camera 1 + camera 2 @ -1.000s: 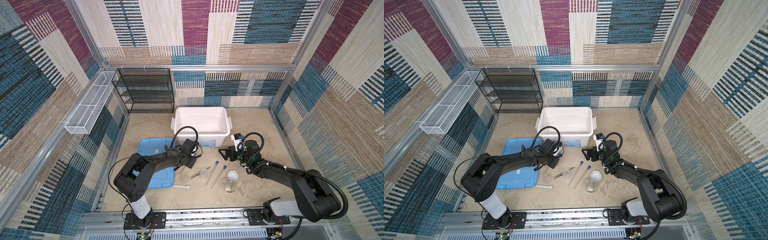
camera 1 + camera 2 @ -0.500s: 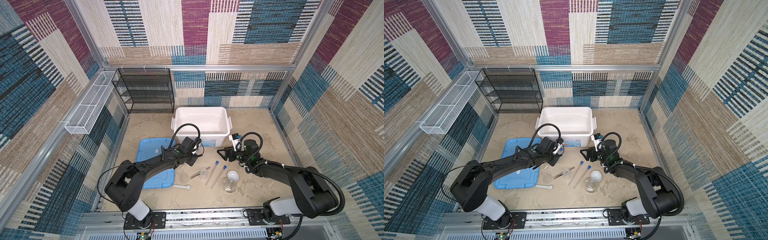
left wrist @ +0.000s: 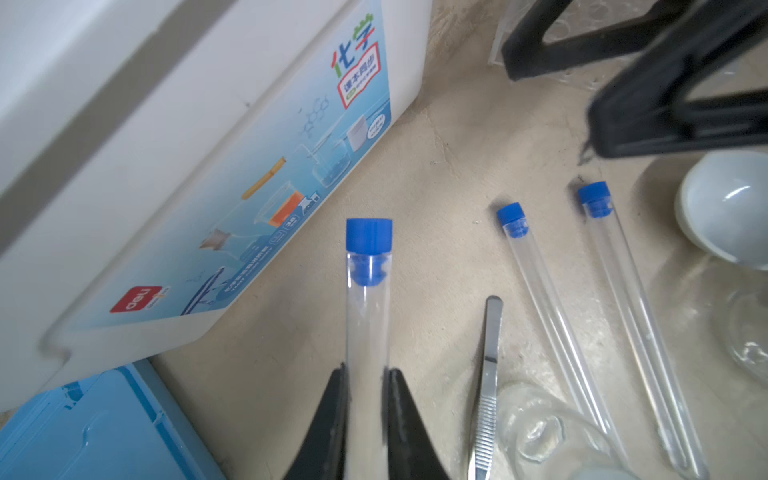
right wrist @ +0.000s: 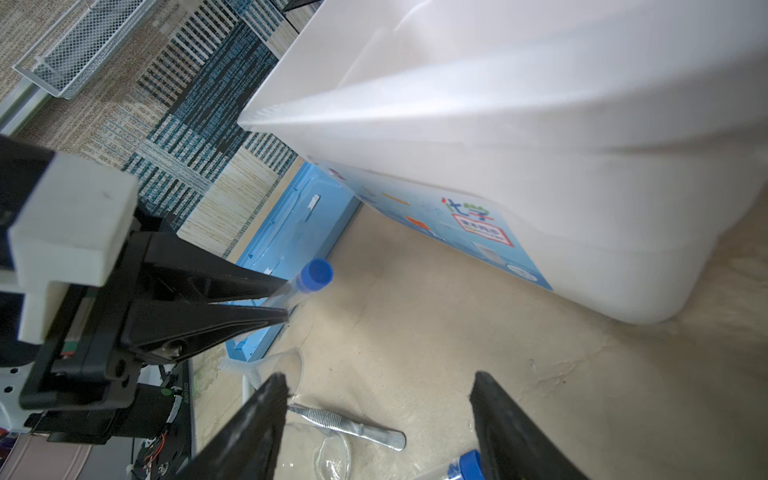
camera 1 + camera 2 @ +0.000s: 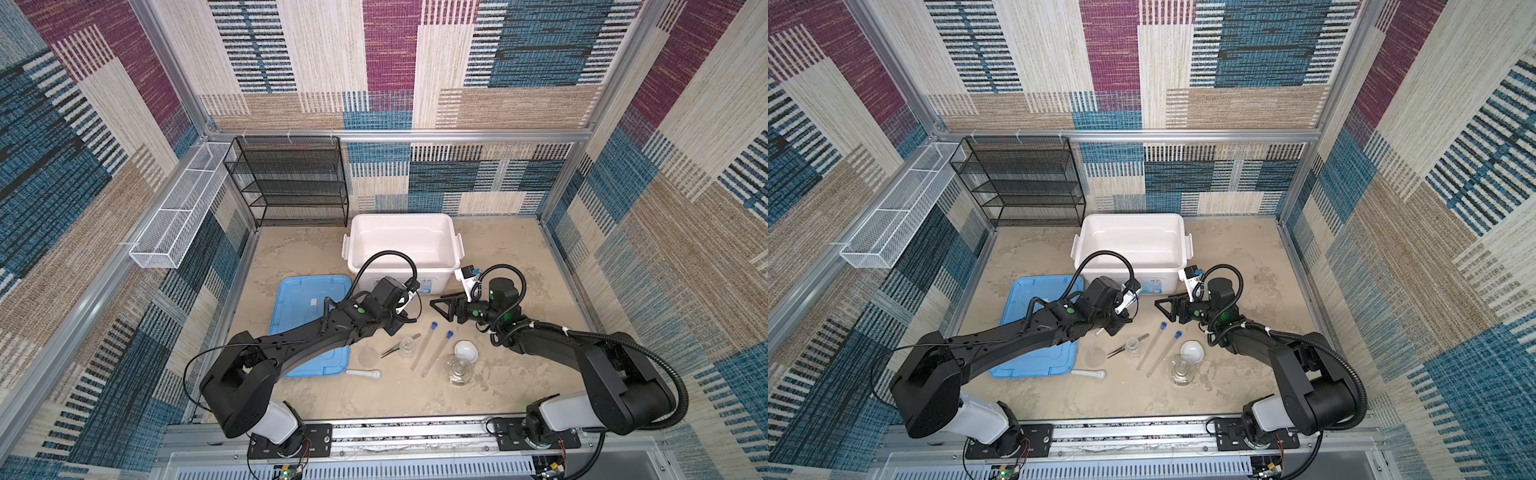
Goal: Organize the chemistry lab equipment
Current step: 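Close the right gripper on the test tube's blue cap beside the left gripper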
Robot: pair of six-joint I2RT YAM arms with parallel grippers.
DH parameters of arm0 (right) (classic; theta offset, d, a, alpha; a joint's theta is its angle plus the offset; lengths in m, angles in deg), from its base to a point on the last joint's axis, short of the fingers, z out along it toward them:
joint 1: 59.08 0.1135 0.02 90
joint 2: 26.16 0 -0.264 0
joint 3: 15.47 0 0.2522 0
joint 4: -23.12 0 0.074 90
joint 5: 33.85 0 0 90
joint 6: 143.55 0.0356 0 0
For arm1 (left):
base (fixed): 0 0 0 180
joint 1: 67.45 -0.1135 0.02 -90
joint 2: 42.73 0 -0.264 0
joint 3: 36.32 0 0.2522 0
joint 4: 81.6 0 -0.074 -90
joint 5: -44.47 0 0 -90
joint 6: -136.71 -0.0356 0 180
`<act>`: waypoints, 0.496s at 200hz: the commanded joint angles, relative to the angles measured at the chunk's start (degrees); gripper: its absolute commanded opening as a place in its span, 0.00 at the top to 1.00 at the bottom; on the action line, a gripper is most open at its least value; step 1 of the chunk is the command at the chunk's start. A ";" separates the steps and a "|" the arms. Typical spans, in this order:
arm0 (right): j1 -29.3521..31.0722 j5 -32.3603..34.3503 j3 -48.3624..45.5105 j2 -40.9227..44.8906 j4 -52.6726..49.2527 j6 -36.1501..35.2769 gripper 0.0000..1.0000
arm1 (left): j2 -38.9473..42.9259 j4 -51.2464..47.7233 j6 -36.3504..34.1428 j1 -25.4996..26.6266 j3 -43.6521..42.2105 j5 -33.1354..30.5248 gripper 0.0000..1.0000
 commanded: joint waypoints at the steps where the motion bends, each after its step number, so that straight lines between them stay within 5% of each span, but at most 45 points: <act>1: -0.05 -2.85 -0.28 -0.44 4.63 3.04 0.30 | -0.13 3.00 -3.42 1.15 0.71 -0.77 0.85; 99: -0.03 -5.91 -0.21 -1.66 7.11 5.88 0.32 | -3.23 7.05 -4.02 4.88 2.59 -0.06 0.85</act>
